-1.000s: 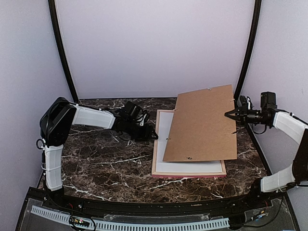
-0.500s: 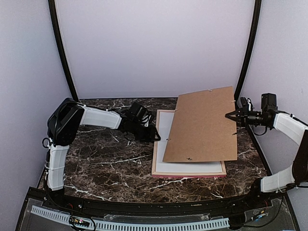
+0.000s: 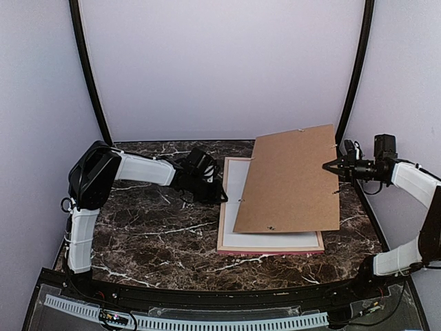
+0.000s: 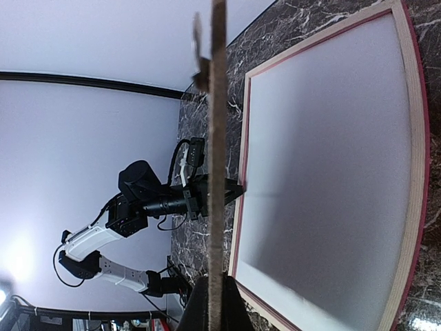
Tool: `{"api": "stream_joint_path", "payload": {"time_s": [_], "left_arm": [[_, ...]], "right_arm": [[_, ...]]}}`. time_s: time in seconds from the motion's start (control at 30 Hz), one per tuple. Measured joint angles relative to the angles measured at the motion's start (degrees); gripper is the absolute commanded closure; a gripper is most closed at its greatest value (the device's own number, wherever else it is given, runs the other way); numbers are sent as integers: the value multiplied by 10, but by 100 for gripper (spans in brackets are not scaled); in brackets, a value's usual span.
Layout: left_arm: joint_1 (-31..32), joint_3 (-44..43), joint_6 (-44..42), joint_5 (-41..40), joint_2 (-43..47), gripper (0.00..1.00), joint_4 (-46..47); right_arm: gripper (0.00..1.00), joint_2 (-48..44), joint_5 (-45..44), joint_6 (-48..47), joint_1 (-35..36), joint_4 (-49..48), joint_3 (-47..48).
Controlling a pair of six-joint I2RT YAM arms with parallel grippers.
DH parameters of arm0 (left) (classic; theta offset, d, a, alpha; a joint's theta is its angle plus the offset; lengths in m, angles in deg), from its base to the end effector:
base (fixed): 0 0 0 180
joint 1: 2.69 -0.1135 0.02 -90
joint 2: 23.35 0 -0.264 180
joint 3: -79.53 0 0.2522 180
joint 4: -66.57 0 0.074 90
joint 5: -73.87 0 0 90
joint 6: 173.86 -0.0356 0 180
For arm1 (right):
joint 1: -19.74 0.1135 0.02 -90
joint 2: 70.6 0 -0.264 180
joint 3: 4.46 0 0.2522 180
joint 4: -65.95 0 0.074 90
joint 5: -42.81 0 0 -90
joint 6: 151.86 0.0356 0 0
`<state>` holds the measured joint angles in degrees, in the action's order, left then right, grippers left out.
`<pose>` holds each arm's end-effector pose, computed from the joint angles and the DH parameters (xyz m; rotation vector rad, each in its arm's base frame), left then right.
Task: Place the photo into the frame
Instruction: Move the frame body to the center of the board.
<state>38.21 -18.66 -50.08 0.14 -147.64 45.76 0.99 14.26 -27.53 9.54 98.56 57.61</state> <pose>0.3481 -0.3147 0.1417 0.3033 2.5473 -0.9044 0.2544 -0.0140 0.2612 0.2892 2.2010 1.4467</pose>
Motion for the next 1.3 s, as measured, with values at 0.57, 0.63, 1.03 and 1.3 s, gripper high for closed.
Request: {"api": "stream_joint_path", "payload": {"time_s": [0.57, 0.63, 1.03, 1.3], "left_arm": [[8, 10, 30, -41, 8, 82, 0], [8, 27, 32, -51, 19, 83, 9], [7, 163, 67, -96, 109, 90, 55], [7, 277, 127, -114, 175, 95, 126]], "right_arm": [[100, 0, -11, -10, 0, 1, -5], [100, 0, -12, -12, 0, 1, -5], [100, 6, -18, -15, 12, 4, -5], [100, 23, -25, -12, 40, -4, -14]]}}
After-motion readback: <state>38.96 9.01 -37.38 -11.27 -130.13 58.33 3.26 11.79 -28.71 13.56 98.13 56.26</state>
